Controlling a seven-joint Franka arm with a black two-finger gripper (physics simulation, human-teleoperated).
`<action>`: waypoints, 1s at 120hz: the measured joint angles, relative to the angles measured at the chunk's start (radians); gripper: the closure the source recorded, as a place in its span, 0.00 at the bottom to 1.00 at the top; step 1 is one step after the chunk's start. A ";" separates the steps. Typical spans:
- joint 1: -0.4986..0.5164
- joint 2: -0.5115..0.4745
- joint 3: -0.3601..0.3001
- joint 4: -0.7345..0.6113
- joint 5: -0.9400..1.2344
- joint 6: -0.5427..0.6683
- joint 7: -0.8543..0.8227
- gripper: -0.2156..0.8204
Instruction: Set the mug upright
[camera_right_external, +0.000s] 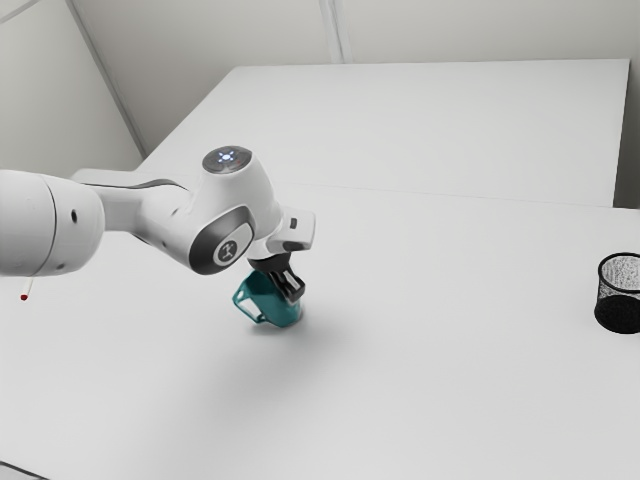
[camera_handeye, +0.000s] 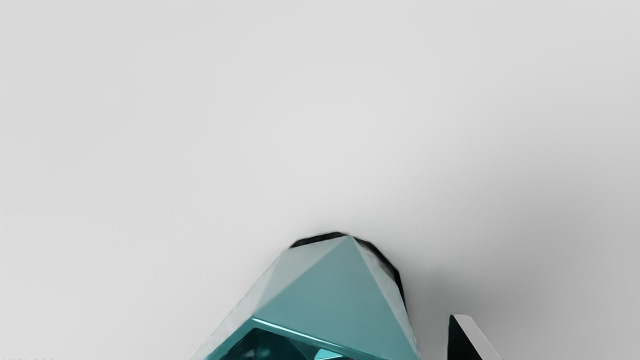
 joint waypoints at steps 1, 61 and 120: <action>0.000 0.000 0.000 0.000 0.000 0.000 0.000 0.69; 0.009 -0.117 -0.011 0.047 -0.002 -0.119 -0.019 0.43; 0.150 -0.106 0.031 0.586 -0.118 -0.640 -0.033 0.23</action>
